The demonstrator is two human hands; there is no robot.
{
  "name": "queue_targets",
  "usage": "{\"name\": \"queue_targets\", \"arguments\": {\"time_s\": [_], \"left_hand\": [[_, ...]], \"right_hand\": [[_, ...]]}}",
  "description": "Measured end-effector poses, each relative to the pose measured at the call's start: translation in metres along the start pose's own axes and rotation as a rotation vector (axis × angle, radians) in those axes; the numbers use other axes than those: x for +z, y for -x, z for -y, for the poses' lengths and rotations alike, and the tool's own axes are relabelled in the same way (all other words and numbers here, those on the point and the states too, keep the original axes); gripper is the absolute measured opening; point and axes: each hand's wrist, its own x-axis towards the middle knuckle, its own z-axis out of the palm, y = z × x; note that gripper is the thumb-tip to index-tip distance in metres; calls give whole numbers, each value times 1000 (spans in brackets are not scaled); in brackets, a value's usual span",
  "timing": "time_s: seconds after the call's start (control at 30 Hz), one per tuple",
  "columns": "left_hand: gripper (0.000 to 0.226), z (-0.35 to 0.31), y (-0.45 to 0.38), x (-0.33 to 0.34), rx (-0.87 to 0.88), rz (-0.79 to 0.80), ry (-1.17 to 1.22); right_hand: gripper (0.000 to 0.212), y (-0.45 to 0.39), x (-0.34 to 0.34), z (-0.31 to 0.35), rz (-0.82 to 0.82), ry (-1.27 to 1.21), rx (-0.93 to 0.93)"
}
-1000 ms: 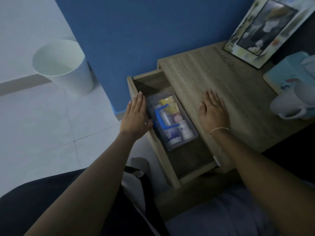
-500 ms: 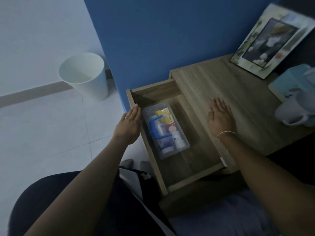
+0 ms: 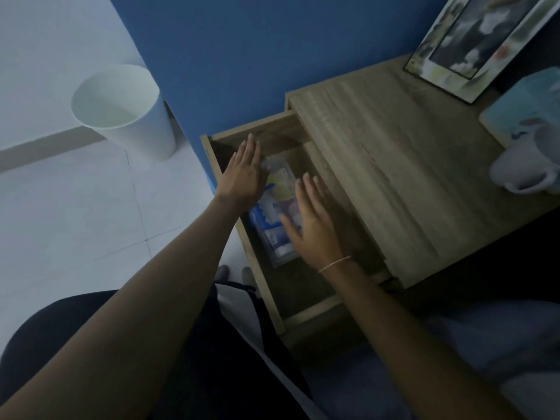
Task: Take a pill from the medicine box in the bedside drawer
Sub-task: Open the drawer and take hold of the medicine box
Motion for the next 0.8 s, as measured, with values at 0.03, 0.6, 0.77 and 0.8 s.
{"name": "queue_targets", "arguments": {"time_s": [0.03,0.6,0.77,0.8], "left_hand": [[63,0,-6,3,-7,11,28],[69,15,-60,32,-190,190,236],[68,6,-55,9,-255,94,163],[68,4,-54,-1,-264,68,149]], "right_hand": [[77,6,8,3,35,52,28],[140,17,49,2,253,-57,408],[134,11,26,9,188,-70,368],[133,9,19,11,168,-83,350]]}}
